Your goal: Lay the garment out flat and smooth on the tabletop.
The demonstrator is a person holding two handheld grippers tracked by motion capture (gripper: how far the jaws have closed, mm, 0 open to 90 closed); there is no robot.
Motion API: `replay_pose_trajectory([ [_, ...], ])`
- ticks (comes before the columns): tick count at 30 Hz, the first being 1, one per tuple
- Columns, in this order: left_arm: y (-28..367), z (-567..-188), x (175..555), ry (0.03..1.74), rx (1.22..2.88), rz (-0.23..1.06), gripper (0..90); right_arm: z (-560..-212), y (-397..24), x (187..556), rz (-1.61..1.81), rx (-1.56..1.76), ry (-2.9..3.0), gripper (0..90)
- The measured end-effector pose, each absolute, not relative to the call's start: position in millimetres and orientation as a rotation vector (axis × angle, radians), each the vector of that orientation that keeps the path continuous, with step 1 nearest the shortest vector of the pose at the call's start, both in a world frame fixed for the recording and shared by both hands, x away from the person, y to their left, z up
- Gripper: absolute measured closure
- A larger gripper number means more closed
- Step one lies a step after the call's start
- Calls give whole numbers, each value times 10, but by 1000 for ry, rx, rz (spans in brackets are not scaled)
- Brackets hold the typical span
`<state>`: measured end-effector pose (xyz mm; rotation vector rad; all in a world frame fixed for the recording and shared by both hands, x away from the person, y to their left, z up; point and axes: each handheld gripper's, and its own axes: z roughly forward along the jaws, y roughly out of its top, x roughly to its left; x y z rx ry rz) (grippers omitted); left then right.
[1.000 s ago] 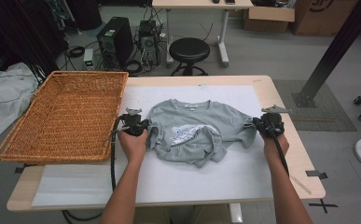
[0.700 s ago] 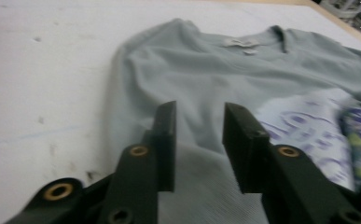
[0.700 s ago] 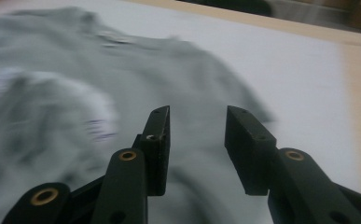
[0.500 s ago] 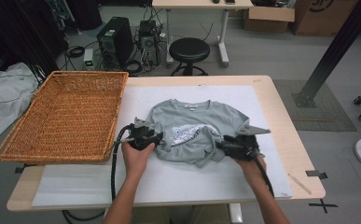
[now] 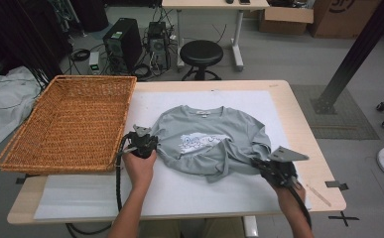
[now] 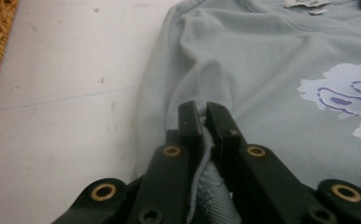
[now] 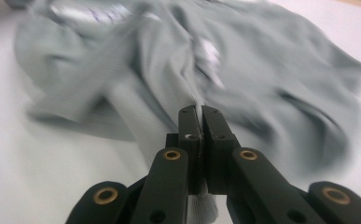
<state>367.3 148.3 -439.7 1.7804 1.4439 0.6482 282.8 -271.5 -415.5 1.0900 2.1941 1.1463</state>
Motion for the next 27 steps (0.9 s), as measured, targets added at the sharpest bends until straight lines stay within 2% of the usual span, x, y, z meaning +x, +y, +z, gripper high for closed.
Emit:
replay_pose_trajectory([
  [7, 1533, -4413, 3604, 1391, 1790, 613, 848, -4230, -3081, 2304, 1179, 1136, 2285, 873],
  [9, 1517, -4389, 3558, 1335, 1802, 572, 817, -4244, -3112, 2239, 1198, 1150, 2273, 833],
  [10, 1504, -4348, 3496, 1312, 1794, 568, 775, -4235, -3131, 2236, 1228, 1177, 2234, 755],
  [12, 1503, -4288, 3389, 1288, 1764, 540, 740, -4192, -3165, 2253, 1304, 1217, 2163, 654],
  [15, 1506, -4217, 3196, 1243, 1735, 478, 689, -4077, -3116, 2280, 1347, 1211, 2079, 586],
  [20, 1385, -4203, 2972, 1098, 1834, 453, 619, -4189, -2918, 2468, 1238, 1204, 2157, 527],
  [23, 1352, -4199, 2916, 1083, 1838, 468, 612, -4365, -2874, 2607, 1194, 1271, 2199, 500],
  [27, 1249, -4206, 2843, 967, 1858, 418, 537, -4461, -2832, 2652, 1189, 1297, 2195, 487],
])
